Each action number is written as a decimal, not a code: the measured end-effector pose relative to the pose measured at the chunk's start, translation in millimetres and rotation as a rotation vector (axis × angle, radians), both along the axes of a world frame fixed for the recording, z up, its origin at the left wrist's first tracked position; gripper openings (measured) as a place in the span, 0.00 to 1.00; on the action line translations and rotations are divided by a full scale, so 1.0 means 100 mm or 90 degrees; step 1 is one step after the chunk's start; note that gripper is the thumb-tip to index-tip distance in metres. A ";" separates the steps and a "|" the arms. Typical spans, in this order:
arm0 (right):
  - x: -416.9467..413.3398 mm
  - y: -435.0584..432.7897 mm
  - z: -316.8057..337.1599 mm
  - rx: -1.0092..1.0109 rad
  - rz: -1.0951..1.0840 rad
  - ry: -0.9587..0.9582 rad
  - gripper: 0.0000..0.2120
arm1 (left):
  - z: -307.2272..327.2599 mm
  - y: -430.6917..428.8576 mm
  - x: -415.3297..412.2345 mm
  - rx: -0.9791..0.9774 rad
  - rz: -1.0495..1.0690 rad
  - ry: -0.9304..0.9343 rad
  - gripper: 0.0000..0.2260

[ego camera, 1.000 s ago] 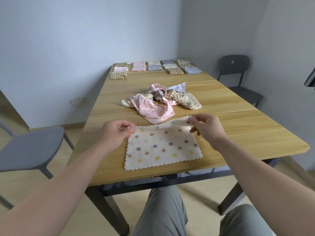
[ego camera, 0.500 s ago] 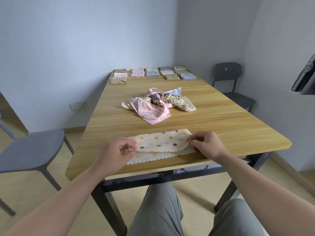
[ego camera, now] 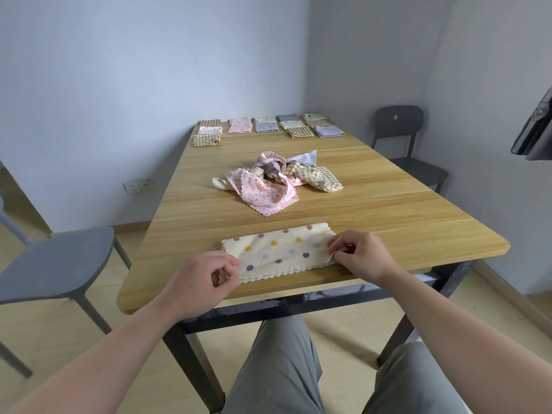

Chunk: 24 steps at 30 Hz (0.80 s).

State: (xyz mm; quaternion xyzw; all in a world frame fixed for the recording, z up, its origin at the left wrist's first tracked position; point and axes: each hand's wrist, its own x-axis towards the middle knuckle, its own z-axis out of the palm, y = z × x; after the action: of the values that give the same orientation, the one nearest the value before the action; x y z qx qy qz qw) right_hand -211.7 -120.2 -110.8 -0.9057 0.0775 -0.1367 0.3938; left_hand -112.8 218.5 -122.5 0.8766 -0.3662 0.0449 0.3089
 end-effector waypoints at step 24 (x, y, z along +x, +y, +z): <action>0.12 0.17 0.29 -0.166 -0.023 -0.058 0.07 | 0.31 -0.47 -0.16 0.355 0.059 -0.265 0.25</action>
State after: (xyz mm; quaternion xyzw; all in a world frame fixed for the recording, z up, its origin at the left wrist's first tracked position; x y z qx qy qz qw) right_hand -200.2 -102.9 -81.8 -0.9404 0.0571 -0.1936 0.2736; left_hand -129.1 171.3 -91.9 0.9151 -0.3793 0.1345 -0.0262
